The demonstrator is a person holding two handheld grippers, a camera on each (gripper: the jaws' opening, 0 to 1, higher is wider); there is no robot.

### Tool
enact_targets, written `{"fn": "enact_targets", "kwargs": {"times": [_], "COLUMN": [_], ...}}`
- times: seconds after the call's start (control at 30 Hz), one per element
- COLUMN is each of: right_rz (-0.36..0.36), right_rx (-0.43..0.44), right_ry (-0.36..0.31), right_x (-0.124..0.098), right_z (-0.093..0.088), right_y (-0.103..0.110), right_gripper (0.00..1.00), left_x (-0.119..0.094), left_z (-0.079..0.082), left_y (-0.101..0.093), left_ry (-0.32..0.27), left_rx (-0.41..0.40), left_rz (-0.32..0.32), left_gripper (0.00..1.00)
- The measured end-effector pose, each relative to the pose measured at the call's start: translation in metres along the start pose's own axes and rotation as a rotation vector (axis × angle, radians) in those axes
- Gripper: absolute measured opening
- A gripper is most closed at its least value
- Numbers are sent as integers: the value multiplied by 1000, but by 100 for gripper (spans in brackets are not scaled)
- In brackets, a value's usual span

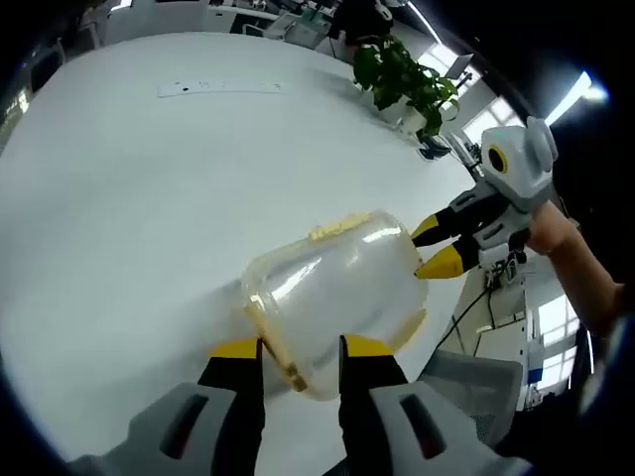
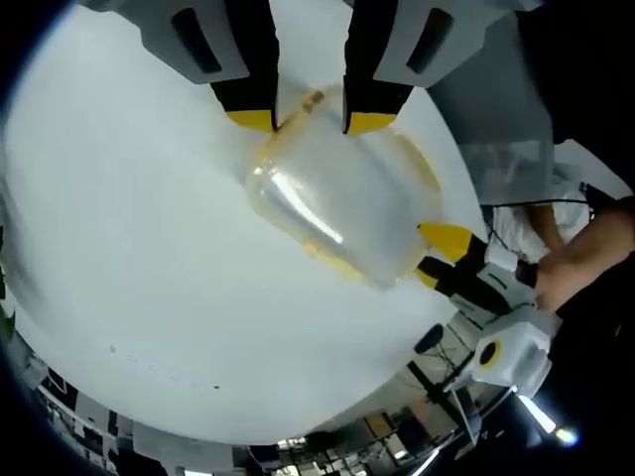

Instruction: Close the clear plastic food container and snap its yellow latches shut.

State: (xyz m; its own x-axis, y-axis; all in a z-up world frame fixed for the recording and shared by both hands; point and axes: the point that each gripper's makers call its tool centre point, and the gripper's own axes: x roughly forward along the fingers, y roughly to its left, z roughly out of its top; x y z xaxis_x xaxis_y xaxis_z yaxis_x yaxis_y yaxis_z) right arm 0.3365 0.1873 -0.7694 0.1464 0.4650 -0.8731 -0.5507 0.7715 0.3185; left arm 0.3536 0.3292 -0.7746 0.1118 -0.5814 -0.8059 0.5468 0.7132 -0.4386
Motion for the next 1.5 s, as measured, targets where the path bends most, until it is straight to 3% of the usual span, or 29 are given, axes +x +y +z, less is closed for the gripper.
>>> {"fn": "enact_targets", "kwargs": {"times": [0.7,1.1,1.4,1.5], "right_rz": [2,-33,-32,-43], "right_rx": [25,-18,14,-12], "right_ry": [-15,3,-1,-5], "right_x": [3,3,2,2], "right_z": [-1,0,0,1], "right_y": [2,3,2,3], "right_gripper": [24,24,24,25], "left_x": [0,0,-1,-3], "left_z": [2,2,3,5], "left_y": [0,1,2,2], "left_ry": [-14,-13,-2,0], "left_rx": [2,16,6,76], "left_rz": [9,26,23,47], "left_gripper": [28,29,30,31]}}
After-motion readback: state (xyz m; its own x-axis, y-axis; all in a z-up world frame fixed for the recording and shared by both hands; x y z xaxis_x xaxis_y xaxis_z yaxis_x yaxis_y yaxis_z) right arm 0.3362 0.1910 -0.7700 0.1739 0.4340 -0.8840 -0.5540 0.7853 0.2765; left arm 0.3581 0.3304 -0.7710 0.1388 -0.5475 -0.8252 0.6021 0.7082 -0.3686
